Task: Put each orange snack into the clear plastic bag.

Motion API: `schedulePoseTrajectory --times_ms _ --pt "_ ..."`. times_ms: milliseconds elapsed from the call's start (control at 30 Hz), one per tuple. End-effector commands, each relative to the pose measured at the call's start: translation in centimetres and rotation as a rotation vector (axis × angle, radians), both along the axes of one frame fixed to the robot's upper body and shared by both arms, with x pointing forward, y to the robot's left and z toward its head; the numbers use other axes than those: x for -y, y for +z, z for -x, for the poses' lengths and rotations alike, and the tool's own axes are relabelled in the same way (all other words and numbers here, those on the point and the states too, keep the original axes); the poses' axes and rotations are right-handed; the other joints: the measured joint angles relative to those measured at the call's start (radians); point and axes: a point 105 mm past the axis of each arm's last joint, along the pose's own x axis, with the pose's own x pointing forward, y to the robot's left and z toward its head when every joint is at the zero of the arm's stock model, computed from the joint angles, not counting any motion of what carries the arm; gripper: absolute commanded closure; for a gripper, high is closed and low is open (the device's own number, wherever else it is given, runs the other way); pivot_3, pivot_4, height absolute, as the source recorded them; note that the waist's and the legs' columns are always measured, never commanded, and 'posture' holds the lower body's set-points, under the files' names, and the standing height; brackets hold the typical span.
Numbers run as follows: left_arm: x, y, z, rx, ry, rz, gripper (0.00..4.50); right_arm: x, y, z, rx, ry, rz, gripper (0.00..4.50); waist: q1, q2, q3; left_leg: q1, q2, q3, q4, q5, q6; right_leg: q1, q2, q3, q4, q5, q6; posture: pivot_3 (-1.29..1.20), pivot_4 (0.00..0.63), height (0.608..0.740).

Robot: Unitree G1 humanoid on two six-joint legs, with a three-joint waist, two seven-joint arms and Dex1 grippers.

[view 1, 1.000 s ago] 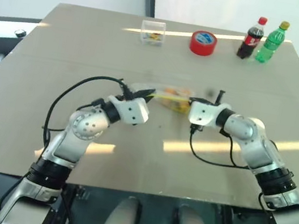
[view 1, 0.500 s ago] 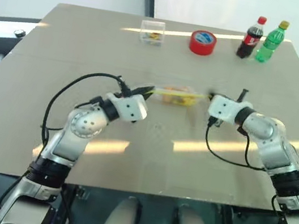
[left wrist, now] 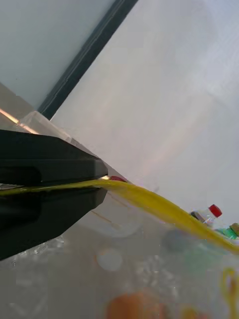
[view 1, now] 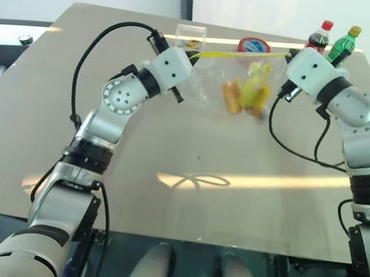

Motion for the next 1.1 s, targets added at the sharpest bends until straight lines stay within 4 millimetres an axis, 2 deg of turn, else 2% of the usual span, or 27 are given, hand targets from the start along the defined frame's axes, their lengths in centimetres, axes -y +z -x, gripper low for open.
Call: schedulePoseTrajectory --times_ms 33,233,300,367,400,433,500,633,667,700,900,1100 --pt "-1.0 -0.7 0.4 -0.027 -0.021 -0.002 4.5 2.5 0.6 1.5 -0.011 -0.029 -0.019 4.26 -0.003 0.0 0.0 0.0 0.0 0.0 -0.002 0.0 0.0 0.0 0.0 0.0 -0.002 0.0 0.0 0.0 0.15 0.74" --pt "-0.1 -7.3 3.8 -0.18 -0.131 -0.137 4.5 0.9 -5.7 5.4 -0.215 0.045 0.006 4.26 -0.005 0.001 -0.001 0.0 0.002 0.002 -0.008 0.0 0.0 -0.001 0.0 0.002 -0.007 0.0 0.0 0.0 0.15 0.74" --pt "0.4 -9.5 5.1 -0.261 -0.187 -0.16 4.5 0.6 -8.5 6.3 -0.286 0.049 0.036 4.26 -0.002 0.001 -0.001 0.0 0.003 0.002 -0.008 0.0 0.0 -0.001 0.0 0.002 -0.007 0.0 0.0 0.0 0.15 0.74" --pt "0.4 -10.3 6.0 -0.322 -0.217 -0.134 3.85 0.2 -10.3 7.2 -0.364 0.067 -0.004 4.5 0.001 0.001 -0.001 0.001 0.003 0.001 -0.008 -0.002 0.003 0.0 0.0 0.001 -0.006 0.0 0.0 0.0 0.15 0.74" --pt "0.3 -10.4 6.3 -0.337 -0.225 -0.127 3.49 0.2 -10.6 7.6 -0.384 0.068 -0.025 3.94 0.004 0.001 -0.001 0.002 0.003 0.001 -0.007 -0.003 0.004 0.001 0.0 0.001 -0.006 0.0 0.0 0.0 0.15 0.74" --pt "0.2 -10.4 6.5 -0.351 -0.231 -0.12 3.08 0.1 -10.9 8.0 -0.403 0.075 -0.044 3.71 0.005 0.001 -0.001 0.001 0.003 0.0 -0.006 -0.003 0.004 0.001 0.0 0.0 -0.005 0.0 0.0 0.0 0.15 0.74" --pt "-0.3 -10.2 7.0 -0.373 -0.236 -0.114 2.19 0.1 -11.2 8.8 -0.433 0.081 -0.075 2.95 0.005 0.001 -0.001 0.001 0.003 0.0 -0.004 -0.003 0.004 0.001 0.0 0.0 -0.002 0.0 0.0 0.0 0.15 0.74" --pt "-1.6 -10.1 8.2 -0.456 -0.247 -0.059 0.22 1.6 -11.5 10.1 -0.483 0.053 -0.113 0.92 0.002 0.001 -0.001 0.002 0.003 -0.001 -0.002 -0.003 0.004 0.001 0.0 0.0 0.0 0.0 0.0 0.0 0.15 0.74" --pt "-2.0 -10.0 8.7 -0.492 -0.254 -0.033 0.0 2.4 -11.5 10.3 -0.492 0.03 -0.131 0.41 0.002 0.001 -0.001 0.002 0.003 -0.001 -0.002 -0.003 0.005 0.001 0.0 0.0 0.0 0.0 0.0 0.0 0.15 0.74" --pt "-2.3 -10.0 9.2 -0.527 -0.26 -0.005 0.0 3.1 -11.5 10.5 -0.503 0.013 -0.145 0.03 0.002 0.001 -0.001 0.002 0.003 -0.001 -0.002 -0.003 0.005 0.001 0.0 0.0 0.0 0.0 0.0 0.0 0.15 0.74" --pt "-6.1 -8.9 11.2 -0.716 -0.2 0.175 0.0 7.7 -10.7 13.4 -0.548 -0.041 -0.314 0.03 0.005 0.001 -0.001 0.002 0.005 -0.002 -0.001 -0.003 0.005 0.003 0.0 -0.001 0.0 0.0 0.0 0.0 0.15 0.74" --pt "-8.5 -8.2 12.7 -0.799 -0.151 0.226 0.0 9.4 -9.9 16.7 -0.608 -0.006 -0.385 0.03 0.005 0.002 0.0 0.01 0.006 -0.003 -0.002 -0.003 0.005 0.013 0.0 -0.003 -0.003 0.0 0.0 0.0 0.15 0.74"
